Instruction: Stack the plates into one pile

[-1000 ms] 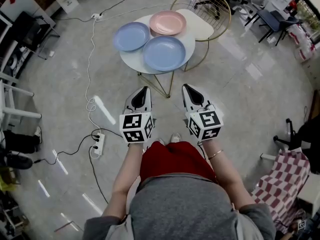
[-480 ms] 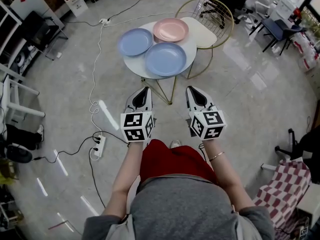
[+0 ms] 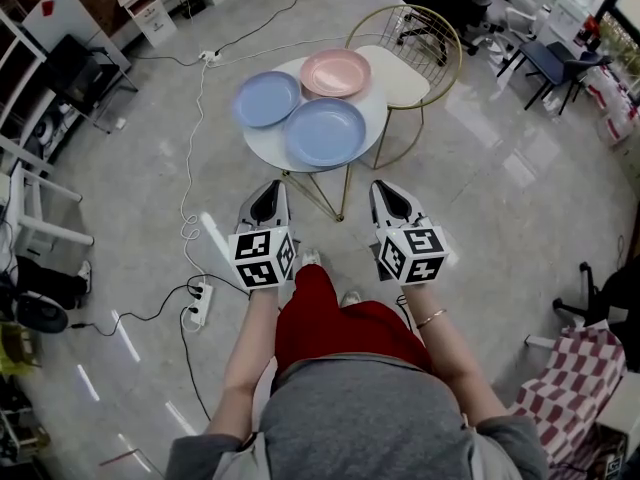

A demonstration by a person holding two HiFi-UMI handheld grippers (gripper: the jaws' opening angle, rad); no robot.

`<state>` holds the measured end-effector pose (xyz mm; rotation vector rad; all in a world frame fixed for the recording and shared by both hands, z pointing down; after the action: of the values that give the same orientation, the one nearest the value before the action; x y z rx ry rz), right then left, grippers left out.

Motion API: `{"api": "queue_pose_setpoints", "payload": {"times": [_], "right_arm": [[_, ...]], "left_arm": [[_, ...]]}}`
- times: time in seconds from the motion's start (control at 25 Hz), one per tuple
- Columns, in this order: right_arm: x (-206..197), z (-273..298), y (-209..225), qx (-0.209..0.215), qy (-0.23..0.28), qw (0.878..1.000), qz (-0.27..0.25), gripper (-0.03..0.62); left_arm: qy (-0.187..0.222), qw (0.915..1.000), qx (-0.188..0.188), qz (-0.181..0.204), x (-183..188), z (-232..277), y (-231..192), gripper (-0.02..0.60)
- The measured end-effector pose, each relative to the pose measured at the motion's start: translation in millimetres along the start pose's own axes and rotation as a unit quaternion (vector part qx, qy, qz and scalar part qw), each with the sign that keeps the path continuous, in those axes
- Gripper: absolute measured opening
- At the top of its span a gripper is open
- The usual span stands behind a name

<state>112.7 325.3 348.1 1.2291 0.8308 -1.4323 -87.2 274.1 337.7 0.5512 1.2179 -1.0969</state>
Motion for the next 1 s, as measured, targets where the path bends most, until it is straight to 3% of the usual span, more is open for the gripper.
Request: {"api": "queue_pose_setpoints", "payload": {"times": [0.4,1.0], "right_arm": [[-0.6,44.6,15.7,-0.009,-0.015,1.000,0.012,0.029],[3.9,189.1,50.2,-0.049,-0.065,0.996,0.036,0.030]], "left_arm": [[-0.025,0.9996,-0.007,0.010,0.9,50.0,-19.3,0.017],[-0.086,0.9960,-0.024,0.001,16.4,203.0,-100.7,0.017]]}}
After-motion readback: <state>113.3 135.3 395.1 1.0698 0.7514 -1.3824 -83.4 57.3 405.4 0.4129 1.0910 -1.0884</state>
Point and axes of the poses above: the fingertips, and each gripper's own axes: z forward along the fingers, y to its right, x out of its top, the point moved 3 cm from there along -z, backward along the fingers, and after that the axes turned 8 degrees about -z, right-handed, at the moved point
